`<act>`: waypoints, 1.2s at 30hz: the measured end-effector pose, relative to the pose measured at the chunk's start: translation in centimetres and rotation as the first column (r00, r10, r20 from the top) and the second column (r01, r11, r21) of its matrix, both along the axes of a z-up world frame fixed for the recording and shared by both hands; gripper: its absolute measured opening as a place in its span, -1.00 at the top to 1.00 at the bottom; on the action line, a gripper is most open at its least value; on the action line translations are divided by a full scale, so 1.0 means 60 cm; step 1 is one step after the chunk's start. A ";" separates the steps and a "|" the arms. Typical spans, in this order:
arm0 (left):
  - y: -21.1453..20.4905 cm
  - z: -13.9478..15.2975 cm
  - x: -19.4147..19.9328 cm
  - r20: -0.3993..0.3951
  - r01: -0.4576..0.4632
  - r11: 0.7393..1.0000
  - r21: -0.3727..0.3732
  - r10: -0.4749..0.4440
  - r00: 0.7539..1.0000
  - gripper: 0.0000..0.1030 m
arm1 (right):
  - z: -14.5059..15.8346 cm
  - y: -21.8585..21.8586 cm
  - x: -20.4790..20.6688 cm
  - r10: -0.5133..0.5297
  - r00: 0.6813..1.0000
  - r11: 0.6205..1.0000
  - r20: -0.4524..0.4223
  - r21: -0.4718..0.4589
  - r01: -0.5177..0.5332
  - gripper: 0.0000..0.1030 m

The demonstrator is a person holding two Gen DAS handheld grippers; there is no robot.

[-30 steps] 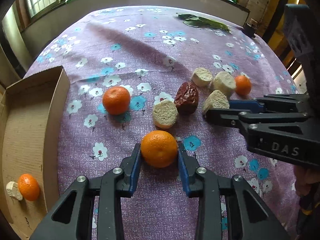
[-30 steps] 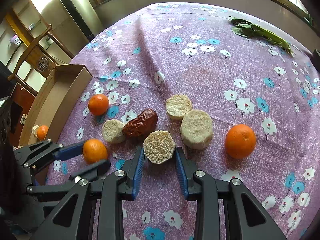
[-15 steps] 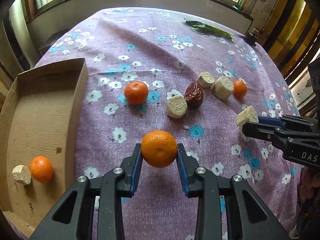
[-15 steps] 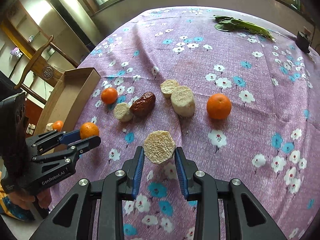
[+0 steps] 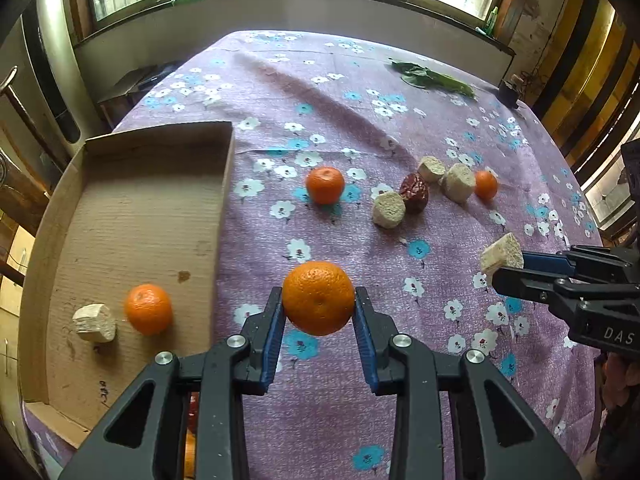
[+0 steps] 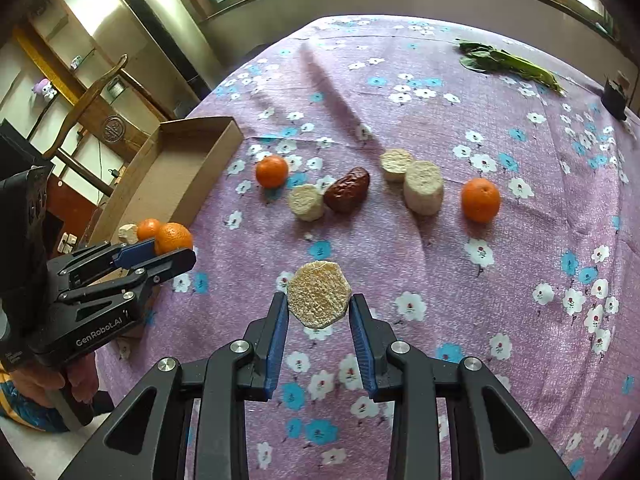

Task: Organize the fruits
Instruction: 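Drop the orange into the box with left tool while right tool drops the slice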

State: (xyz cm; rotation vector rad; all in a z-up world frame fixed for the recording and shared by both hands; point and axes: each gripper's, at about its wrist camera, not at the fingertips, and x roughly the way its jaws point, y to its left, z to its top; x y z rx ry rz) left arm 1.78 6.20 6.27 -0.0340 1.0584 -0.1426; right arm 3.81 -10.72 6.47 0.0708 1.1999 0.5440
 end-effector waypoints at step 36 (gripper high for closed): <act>0.294 0.004 -0.001 0.012 -0.261 0.964 0.052 0.261 0.965 0.37 | 0.030 0.301 -0.023 0.279 0.960 0.960 0.039 0.026 -0.280 0.34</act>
